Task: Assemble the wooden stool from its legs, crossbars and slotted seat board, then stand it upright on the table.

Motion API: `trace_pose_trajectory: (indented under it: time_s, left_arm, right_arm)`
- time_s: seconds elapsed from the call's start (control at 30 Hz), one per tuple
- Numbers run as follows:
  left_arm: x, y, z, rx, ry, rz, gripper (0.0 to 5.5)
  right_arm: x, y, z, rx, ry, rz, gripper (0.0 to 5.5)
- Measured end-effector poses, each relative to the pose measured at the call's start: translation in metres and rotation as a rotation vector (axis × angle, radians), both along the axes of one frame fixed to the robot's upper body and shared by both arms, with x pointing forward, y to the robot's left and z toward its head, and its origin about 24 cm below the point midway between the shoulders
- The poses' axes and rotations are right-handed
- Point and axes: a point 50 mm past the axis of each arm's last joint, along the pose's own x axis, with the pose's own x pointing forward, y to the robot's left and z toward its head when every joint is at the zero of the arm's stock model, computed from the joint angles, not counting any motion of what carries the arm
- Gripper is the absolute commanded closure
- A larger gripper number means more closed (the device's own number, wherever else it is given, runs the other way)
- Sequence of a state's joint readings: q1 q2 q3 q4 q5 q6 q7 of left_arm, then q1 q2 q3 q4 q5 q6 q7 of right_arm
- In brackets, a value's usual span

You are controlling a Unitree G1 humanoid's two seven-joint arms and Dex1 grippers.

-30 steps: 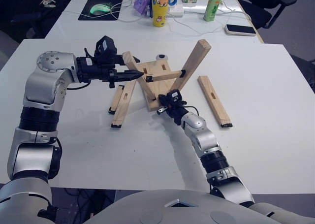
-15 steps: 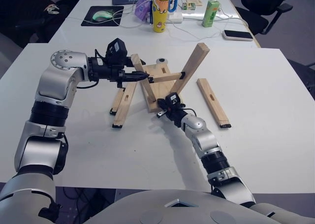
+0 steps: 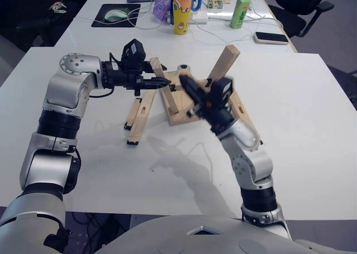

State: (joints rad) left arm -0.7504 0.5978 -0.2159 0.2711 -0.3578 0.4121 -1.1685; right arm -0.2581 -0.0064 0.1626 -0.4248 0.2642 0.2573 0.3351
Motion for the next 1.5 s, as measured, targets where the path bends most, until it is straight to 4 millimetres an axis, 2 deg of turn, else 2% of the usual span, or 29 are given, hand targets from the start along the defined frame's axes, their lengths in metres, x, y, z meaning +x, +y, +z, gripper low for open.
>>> trace_pose_trajectory:
  time_s: [0.1,0.17,0.23,0.3,0.43,0.5,0.57,0.63,0.7,0.77,0.83,0.9,1.0,1.07,1.13,1.23,1.33,1.5]
  left_arm:
    - [0.0,0.0,0.001,0.001,0.001,-0.002,3.43]
    - [0.0,0.0,0.001,0.004,0.001,-0.003,3.43]
    - [0.0,-0.001,0.002,0.005,-0.002,-0.008,3.43]
    - [0.0,-0.003,0.004,0.003,-0.008,-0.017,3.43]
    - [0.0,-0.001,0.005,0.005,-0.012,-0.016,3.43]
    - [-0.001,-0.001,0.003,0.005,-0.007,-0.012,3.43]
    - [-0.001,-0.002,0.002,0.001,-0.006,-0.015,3.43]
    - [-0.001,-0.003,0.003,-0.002,-0.013,-0.019,3.43]
    - [-0.001,-0.004,0.003,-0.004,-0.016,-0.019,3.43]
    - [-0.001,-0.004,0.003,-0.004,-0.017,-0.02,3.43]
    - [-0.001,-0.004,0.004,-0.004,-0.019,-0.021,3.43]
    - [-0.001,-0.003,0.004,-0.003,-0.019,-0.019,3.43]
    - [0.0,-0.003,0.005,-0.002,-0.022,-0.021,3.43]
    - [0.001,-0.003,0.006,-0.001,-0.021,-0.025,3.43]
    - [0.002,-0.004,0.008,0.003,-0.021,-0.03,3.43]
    - [0.004,-0.002,0.009,0.011,-0.018,-0.027,3.43]
    - [0.006,0.0,0.01,0.02,-0.032,0.0,3.43]
    - [0.003,0.003,0.009,0.002,-0.038,0.005,3.43]
  right_arm:
    - [0.014,0.005,0.019,-0.099,-0.119,-0.203,5.5]
    - [0.024,0.012,0.016,-0.169,-0.139,-0.283,5.5]
    - [0.039,0.024,-0.017,-0.313,-0.027,-0.313,5.5]
    - [0.048,0.026,-0.071,-0.458,0.199,-0.284,5.5]
    - [0.053,0.026,-0.075,-0.556,0.172,-0.226,5.5]
    - [0.054,0.024,-0.076,-0.529,0.18,-0.208,5.5]
    - [0.052,0.021,-0.077,-0.405,0.189,-0.188,5.5]
    - [0.04,0.014,-0.079,-0.22,0.19,-0.153,5.5]
    - [0.023,0.009,-0.069,-0.072,0.144,-0.086,5.5]
    - [0.012,0.003,-0.053,-0.007,0.068,-0.055,5.5]
    - [-0.001,-0.007,-0.051,-0.005,0.043,-0.034,5.5]
    - [-0.011,-0.021,-0.072,-0.08,0.108,-0.04,5.5]
    - [-0.012,-0.034,-0.13,-0.253,0.321,-0.096,5.5]
    - [-0.011,-0.035,-0.162,-0.299,0.454,-0.128,5.5]
    - [-0.01,-0.03,-0.177,-0.301,0.517,-0.143,5.5]
    - [-0.007,-0.022,-0.183,-0.288,0.515,-0.137,5.5]
    - [0.004,-0.014,-0.182,-0.309,0.51,-0.156,5.5]
    - [0.001,-0.011,-0.176,-0.251,0.492,-0.114,5.5]
